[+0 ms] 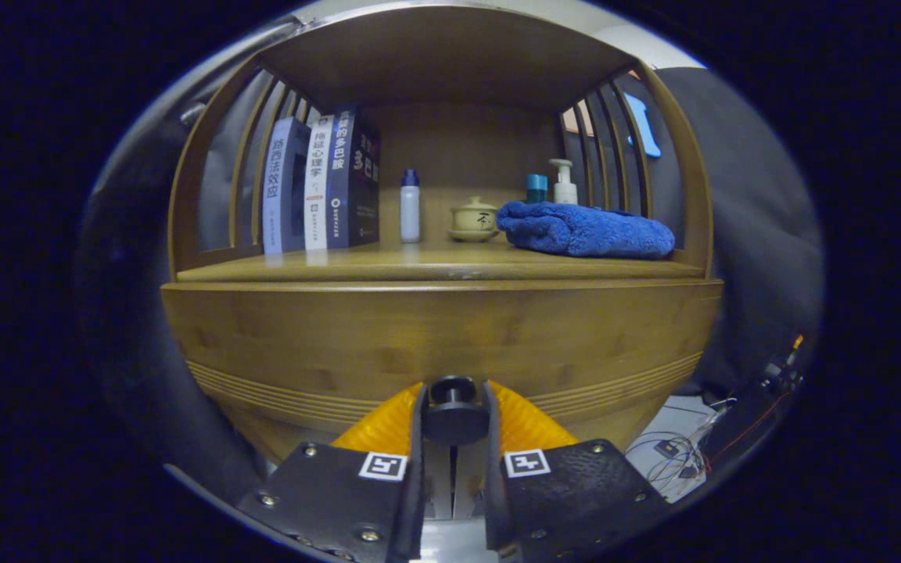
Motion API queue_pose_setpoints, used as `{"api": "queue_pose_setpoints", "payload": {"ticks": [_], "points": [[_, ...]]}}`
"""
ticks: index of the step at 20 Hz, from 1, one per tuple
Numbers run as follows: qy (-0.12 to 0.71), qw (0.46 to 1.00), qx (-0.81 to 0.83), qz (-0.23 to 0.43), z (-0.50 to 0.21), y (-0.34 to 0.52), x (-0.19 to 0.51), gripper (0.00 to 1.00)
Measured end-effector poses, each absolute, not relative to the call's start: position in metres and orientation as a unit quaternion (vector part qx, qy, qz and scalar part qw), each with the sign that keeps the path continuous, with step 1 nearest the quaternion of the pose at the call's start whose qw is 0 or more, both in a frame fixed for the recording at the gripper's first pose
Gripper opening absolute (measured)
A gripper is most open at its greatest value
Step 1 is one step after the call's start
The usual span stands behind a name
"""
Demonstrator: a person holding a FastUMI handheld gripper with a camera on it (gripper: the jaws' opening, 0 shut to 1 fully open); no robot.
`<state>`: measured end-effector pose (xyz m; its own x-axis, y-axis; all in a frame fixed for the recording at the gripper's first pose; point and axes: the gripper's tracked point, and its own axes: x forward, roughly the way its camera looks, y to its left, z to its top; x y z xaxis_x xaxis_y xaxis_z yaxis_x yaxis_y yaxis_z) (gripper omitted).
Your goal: Pull open the drawer, take out the items inside it, and place them on the countertop above the cabinet.
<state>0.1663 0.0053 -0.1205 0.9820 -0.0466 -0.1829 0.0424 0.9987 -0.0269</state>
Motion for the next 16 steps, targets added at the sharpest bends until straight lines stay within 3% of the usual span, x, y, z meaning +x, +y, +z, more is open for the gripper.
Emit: {"api": "queue_pose_setpoints", "payload": {"ticks": [11,16], "points": [[0.111,0.993,-0.032,-0.039,-0.120,-0.002,0.075,0.31],[0.104,0.993,-0.035,-0.042,-0.120,-0.004,0.073,0.33]]}}
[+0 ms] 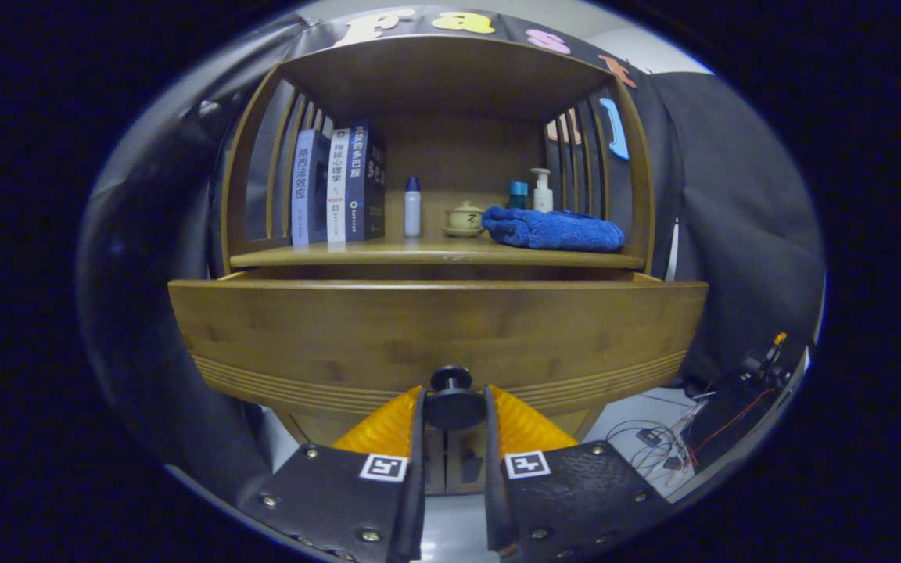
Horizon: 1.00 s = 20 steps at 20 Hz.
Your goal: Pull open the drawer, take out the items inside it, and place them on the countertop above the cabinet.
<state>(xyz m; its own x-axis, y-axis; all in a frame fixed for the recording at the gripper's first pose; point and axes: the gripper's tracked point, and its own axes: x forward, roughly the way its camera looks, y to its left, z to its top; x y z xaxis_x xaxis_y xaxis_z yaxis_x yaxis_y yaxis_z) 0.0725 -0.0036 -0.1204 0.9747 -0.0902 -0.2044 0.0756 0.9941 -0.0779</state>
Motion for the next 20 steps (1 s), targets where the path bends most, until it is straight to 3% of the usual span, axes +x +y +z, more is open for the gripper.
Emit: {"api": "queue_pose_setpoints", "payload": {"ticks": [5,9,10,20], "points": [[0.109,0.991,-0.046,-0.067,-0.126,-0.006,0.088,0.42],[0.087,0.995,-0.018,-0.053,-0.124,-0.002,0.086,0.33],[0.091,0.995,-0.020,-0.044,-0.127,-0.003,0.084,0.24],[0.111,0.993,-0.037,-0.035,-0.138,-0.007,0.007,0.24]]}}
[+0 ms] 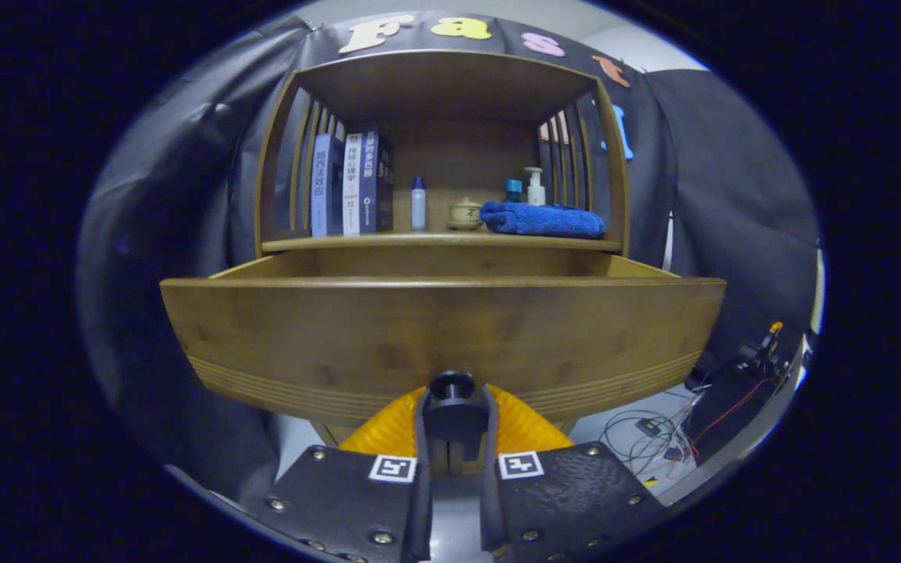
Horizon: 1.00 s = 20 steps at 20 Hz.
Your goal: Pull open the drawer, take out the items inside it, and place them on the countertop above the cabinet.
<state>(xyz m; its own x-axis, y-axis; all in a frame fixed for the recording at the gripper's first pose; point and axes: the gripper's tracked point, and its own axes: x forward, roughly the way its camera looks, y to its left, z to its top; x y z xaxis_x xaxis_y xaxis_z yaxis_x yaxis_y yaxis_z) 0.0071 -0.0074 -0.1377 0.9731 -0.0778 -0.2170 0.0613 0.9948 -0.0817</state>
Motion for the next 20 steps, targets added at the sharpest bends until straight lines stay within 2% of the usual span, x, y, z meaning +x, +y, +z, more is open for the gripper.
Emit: {"api": "queue_pose_setpoints", "payload": {"ticks": [5,9,11,14,18,20], "points": [[0.101,0.994,-0.014,-0.029,-0.137,-0.010,-0.006,0.24],[0.124,0.991,-0.038,-0.029,-0.143,-0.009,-0.006,0.24],[0.111,0.994,-0.002,-0.020,-0.130,-0.006,-0.015,0.38],[0.091,0.995,0.021,-0.037,-0.118,-0.009,-0.028,0.88],[0.094,0.995,0.000,-0.044,-0.089,-0.008,-0.042,1.00],[0.084,0.995,-0.007,-0.046,-0.065,-0.006,-0.043,1.00]]}}
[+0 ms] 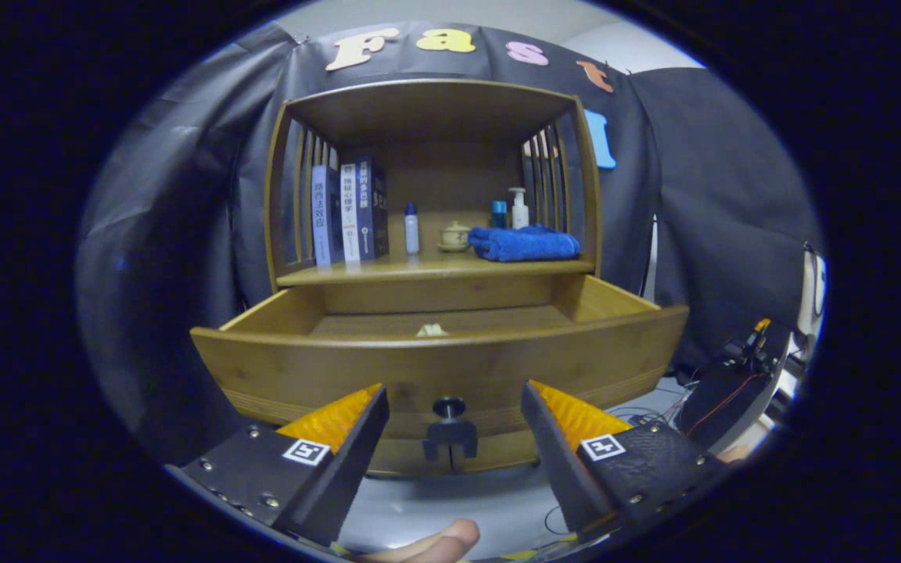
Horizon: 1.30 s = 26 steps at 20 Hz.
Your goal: Pull open the drawer, take out the items inside it, and place them on the countertop above the cabinet.
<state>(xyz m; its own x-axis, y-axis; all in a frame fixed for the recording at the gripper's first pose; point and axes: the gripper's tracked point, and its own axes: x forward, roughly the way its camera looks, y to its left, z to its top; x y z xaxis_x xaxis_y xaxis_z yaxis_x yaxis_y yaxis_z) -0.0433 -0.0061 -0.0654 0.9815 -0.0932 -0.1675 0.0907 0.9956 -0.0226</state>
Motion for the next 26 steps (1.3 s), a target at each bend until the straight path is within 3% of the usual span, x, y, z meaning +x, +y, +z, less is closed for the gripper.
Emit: {"api": "queue_pose_setpoints", "payload": {"ticks": [10,22,25,26], "points": [[0.134,0.990,-0.002,-0.035,-0.024,0.018,0.017,1.00],[0.308,0.951,-0.021,-0.017,-0.089,0.025,0.119,1.00],[0.336,0.939,-0.045,-0.057,-0.097,0.009,0.126,0.96],[0.365,0.928,-0.047,-0.053,-0.107,0.010,0.124,0.82]]}}
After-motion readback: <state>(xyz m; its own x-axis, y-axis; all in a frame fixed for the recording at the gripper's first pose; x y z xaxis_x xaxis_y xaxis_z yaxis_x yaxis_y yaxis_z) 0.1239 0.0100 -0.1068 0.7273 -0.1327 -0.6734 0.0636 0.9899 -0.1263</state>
